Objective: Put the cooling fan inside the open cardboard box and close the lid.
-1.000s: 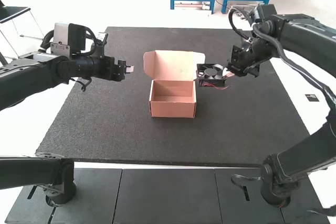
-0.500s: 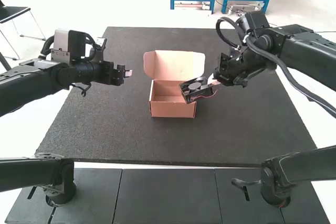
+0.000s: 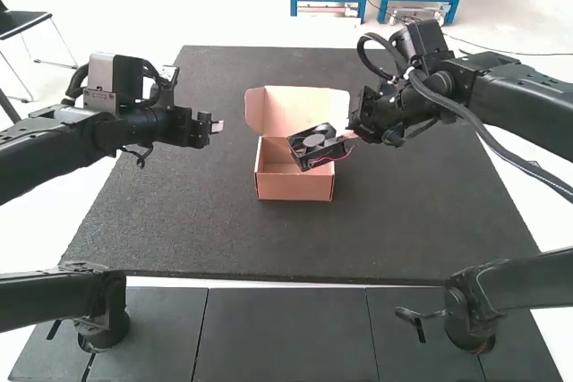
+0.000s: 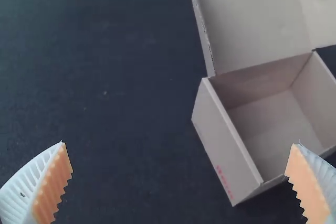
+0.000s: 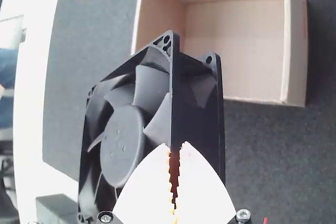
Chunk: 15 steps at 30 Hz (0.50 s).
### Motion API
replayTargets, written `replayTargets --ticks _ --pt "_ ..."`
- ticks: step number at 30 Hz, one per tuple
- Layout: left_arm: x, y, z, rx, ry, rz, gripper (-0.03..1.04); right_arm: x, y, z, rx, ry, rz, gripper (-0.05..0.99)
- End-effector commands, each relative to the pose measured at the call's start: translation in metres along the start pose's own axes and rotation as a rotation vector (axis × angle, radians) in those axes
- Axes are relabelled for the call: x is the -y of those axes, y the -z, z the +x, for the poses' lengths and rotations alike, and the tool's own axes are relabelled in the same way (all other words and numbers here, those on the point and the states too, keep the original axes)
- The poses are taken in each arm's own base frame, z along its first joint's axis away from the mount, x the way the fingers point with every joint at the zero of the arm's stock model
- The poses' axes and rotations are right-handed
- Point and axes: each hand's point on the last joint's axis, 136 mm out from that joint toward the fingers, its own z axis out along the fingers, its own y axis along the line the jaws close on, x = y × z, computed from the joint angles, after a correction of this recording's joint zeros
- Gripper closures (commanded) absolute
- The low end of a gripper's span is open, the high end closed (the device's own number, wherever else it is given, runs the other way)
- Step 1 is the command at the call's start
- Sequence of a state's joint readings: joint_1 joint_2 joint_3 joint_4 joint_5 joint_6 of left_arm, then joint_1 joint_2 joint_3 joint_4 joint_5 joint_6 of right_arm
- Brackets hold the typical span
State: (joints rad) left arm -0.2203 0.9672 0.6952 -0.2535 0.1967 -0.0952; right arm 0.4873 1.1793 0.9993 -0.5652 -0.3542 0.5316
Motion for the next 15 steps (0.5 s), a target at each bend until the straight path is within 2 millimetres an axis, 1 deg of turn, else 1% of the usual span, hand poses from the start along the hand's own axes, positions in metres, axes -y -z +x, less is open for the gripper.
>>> replayTargets --ticks 1,11,15 --pt "-0.004 0.006 -0.007 0.029 0.006 -0.021 0.05 -0.019 0.009 0.000 0.020 -0.004 -0.070 0.96" --pt "-0.003 0.012 -0.009 0.041 0.025 -0.022 0.05 -0.030 -0.003 0.004 0.031 -0.020 -0.116 0.96" --pt "-0.003 0.015 -0.012 0.055 0.037 -0.021 0.05 -0.029 -0.008 0.002 0.041 -0.022 -0.118 0.96"
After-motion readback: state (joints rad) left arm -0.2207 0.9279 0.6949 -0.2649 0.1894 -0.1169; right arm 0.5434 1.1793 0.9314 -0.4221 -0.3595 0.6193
